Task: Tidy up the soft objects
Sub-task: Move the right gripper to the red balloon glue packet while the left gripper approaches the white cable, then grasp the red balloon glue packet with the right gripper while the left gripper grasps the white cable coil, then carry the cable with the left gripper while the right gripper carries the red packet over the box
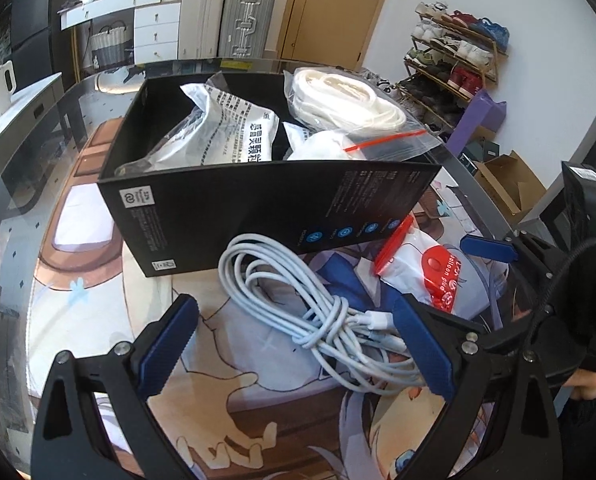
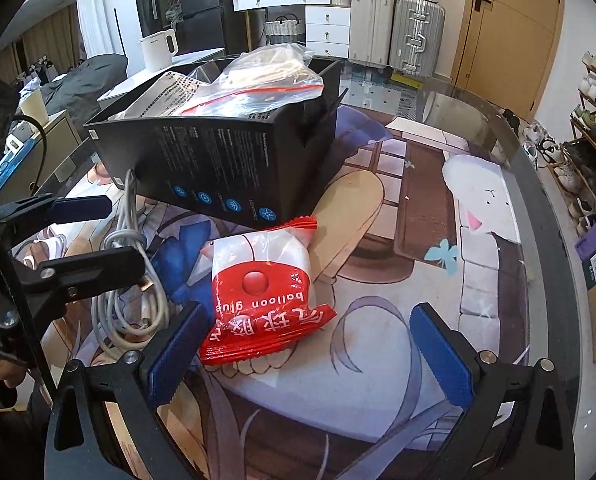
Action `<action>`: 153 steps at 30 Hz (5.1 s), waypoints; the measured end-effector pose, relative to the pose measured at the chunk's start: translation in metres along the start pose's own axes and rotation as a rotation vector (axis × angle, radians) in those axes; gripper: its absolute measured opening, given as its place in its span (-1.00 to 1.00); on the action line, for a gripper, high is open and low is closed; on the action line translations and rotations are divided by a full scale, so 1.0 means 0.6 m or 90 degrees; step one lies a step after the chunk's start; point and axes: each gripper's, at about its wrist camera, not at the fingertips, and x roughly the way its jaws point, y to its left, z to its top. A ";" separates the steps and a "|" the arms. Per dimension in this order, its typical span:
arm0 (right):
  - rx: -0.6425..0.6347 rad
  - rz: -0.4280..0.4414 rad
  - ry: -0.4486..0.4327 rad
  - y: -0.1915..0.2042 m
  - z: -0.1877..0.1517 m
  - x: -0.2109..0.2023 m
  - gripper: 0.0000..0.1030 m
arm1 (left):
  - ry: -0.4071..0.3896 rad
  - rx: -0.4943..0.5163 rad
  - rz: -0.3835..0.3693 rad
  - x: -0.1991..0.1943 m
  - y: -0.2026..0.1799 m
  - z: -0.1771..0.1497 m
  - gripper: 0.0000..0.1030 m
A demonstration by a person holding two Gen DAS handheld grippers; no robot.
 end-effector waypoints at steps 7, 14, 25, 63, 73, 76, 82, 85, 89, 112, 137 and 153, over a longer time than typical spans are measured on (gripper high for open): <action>-0.004 0.002 -0.002 0.001 -0.002 -0.001 0.99 | 0.017 0.014 0.014 0.007 -0.005 -0.001 0.91; -0.004 0.003 -0.003 0.001 -0.002 -0.002 0.99 | 0.030 0.030 0.014 -0.006 0.007 -0.008 0.92; -0.003 0.004 -0.002 0.002 -0.002 -0.002 0.99 | 0.043 0.050 0.017 -0.043 0.051 -0.024 0.92; -0.076 0.068 -0.049 0.064 0.002 -0.024 -0.09 | -0.033 0.035 -0.016 -0.070 0.061 -0.051 -0.14; -0.075 0.085 -0.083 0.067 0.004 -0.051 -0.12 | -0.057 0.038 -0.023 -0.099 0.079 -0.067 -0.47; -0.076 0.083 -0.085 0.067 0.006 -0.055 -0.12 | -0.055 0.038 -0.027 -0.099 0.079 -0.064 -0.49; -0.077 0.083 -0.085 0.067 0.006 -0.056 -0.12 | -0.035 0.030 -0.026 -0.089 0.079 -0.061 -0.39; -0.077 0.084 -0.084 0.065 0.007 -0.056 -0.12 | -0.015 0.029 -0.026 -0.076 0.077 -0.066 -0.23; -0.077 0.084 -0.085 0.065 0.007 -0.056 -0.12 | -0.025 0.043 -0.013 -0.076 0.067 -0.066 -0.32; -0.103 0.112 -0.157 0.099 0.034 -0.112 -0.13 | -0.107 0.031 -0.073 -0.148 0.079 -0.053 -0.43; -0.042 0.066 -0.177 0.085 0.124 -0.128 -0.13 | -0.187 0.018 -0.088 -0.167 0.109 0.079 -0.43; -0.054 0.049 -0.141 0.102 0.187 -0.066 -0.13 | -0.164 0.037 -0.043 -0.102 0.118 0.122 -0.43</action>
